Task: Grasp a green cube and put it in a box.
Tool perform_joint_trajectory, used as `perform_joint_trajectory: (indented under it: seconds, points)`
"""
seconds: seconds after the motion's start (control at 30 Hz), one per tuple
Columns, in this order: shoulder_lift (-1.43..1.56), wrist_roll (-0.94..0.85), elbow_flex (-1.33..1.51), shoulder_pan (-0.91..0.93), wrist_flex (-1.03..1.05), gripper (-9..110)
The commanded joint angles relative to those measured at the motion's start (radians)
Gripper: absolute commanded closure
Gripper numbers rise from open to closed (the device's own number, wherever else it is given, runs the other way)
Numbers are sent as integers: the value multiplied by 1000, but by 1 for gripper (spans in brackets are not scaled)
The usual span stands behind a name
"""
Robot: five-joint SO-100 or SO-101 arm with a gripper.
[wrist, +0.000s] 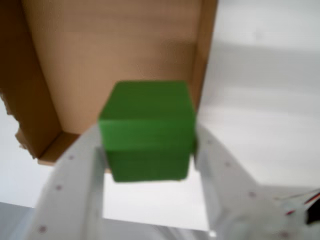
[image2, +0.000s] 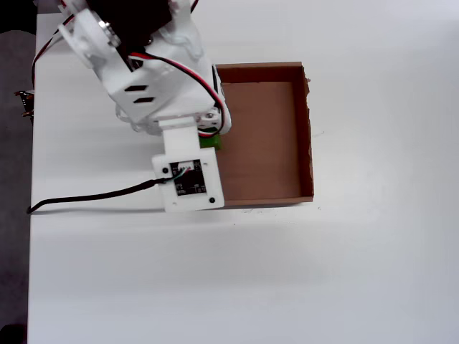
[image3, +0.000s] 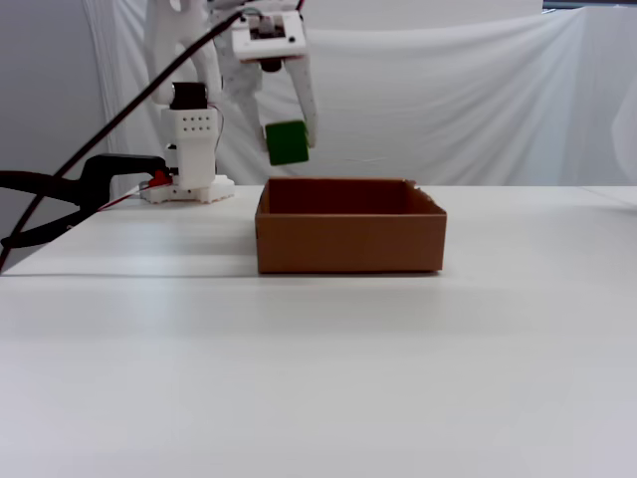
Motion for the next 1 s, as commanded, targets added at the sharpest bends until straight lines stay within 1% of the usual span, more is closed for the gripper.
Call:
perform_joint_trajectory:
  seconds: [0.0, 0.17, 0.53, 0.7, 0.97]
  points:
    - [-26, 18, -75, -29, -25, 88]
    - [-127, 54, -135, -63, -40, 88]
    - [-270, 84, -161, -150, -86, 88]
    - [-327, 91, -170, -170, -118, 87]
    - [-385, 101, -216, -186, -110, 88]
